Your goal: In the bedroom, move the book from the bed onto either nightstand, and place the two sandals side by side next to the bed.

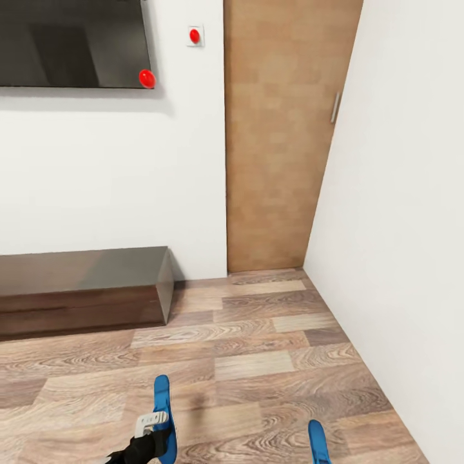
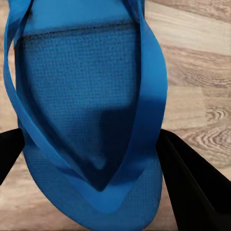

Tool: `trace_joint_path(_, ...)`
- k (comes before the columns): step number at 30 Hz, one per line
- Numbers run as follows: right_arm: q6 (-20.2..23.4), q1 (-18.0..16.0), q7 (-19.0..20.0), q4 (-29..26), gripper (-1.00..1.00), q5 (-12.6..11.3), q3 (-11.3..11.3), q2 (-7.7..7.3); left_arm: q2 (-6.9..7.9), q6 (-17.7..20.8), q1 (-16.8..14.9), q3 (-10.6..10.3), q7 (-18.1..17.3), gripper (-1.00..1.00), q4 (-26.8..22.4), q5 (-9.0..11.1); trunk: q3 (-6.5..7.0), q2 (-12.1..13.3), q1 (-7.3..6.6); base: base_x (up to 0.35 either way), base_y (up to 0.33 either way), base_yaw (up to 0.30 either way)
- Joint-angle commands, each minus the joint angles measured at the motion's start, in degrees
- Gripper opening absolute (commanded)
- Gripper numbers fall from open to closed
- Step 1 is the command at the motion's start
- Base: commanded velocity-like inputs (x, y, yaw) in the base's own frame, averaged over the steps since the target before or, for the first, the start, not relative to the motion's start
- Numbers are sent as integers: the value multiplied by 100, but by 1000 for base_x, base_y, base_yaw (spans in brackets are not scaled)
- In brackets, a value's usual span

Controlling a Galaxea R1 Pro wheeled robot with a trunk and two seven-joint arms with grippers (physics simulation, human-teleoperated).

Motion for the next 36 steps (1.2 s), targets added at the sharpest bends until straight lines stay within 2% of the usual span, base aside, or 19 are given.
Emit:
trace_joint_path(1,60,1,28,-5,-100,-59,-23,1,-1,-4,-6,46,-28,-100,10,3,-5,-2,-1,0,0,294)
trace_joint_path(36,58,-1,28,-4,-100,-59,-18,1,-1,-4,-3,46,-28,-100,11,8,-5,-2,-1,0,0,294)
